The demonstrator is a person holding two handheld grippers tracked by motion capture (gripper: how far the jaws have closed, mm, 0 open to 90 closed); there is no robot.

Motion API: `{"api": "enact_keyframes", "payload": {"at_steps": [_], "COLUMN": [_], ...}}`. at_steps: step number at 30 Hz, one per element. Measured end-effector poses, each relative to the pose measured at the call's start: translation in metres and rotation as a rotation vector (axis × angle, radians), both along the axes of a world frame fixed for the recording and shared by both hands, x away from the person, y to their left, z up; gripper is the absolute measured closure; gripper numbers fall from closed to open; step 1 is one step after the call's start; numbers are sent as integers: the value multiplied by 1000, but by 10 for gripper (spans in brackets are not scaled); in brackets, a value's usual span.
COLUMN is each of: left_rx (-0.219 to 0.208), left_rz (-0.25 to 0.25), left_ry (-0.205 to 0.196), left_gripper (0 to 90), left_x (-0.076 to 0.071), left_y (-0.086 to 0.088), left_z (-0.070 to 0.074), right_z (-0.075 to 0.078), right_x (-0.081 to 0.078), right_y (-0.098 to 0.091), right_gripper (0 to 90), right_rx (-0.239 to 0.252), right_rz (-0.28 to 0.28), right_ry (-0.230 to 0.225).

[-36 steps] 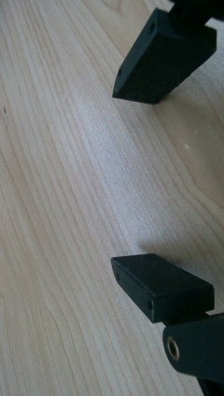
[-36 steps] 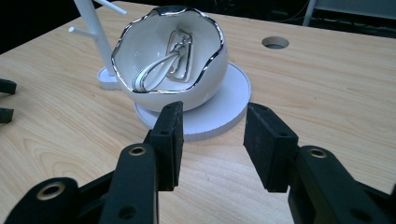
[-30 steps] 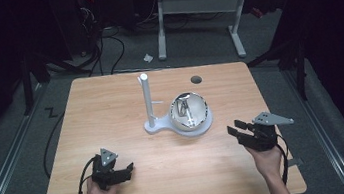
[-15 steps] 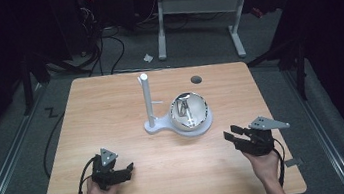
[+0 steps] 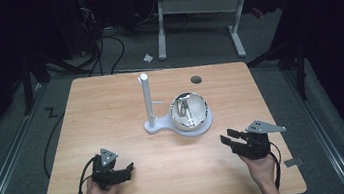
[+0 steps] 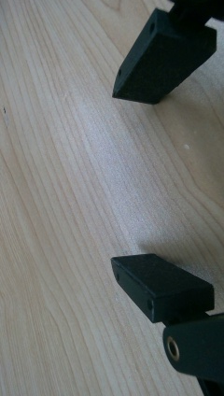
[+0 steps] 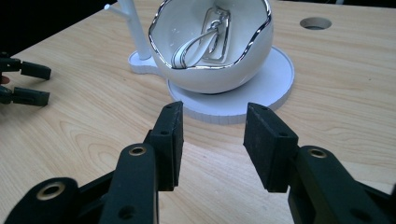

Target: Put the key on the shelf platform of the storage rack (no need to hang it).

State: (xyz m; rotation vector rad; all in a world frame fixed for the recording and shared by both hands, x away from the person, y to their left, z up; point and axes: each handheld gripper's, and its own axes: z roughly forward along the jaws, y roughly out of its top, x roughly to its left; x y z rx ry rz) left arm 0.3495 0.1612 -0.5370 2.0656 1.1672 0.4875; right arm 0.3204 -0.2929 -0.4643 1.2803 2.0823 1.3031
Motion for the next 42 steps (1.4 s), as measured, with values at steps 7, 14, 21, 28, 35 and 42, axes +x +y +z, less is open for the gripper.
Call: {"api": "enact_keyframes", "payload": {"at_steps": [7, 14, 21, 28, 35, 42], "left_rx": [0, 0, 0, 0, 0, 0], "left_rz": [0, 0, 0, 0, 0, 0], "left_ry": [0, 0, 0, 0, 0, 0], "left_gripper": [164, 164, 164, 164, 164, 164], "left_x": [0, 0, 0, 0, 0, 0], "left_y": [0, 0, 0, 0, 0, 0], "left_z": [0, 0, 0, 0, 0, 0], "right_z": [-4, -10, -16, -24, -30, -35], "right_x": [-2, -4, -4, -3, -3, -1], "right_y": [2, 2, 5, 7, 10, 12], "right_gripper": [579, 578, 577, 570, 566, 561], "right_rx": [-17, -25, -25, -24, -28, -33], "right_rz": [0, 3, 5, 6, 3, 2], "right_ry": [9, 16, 34, 42, 60, 71]}}
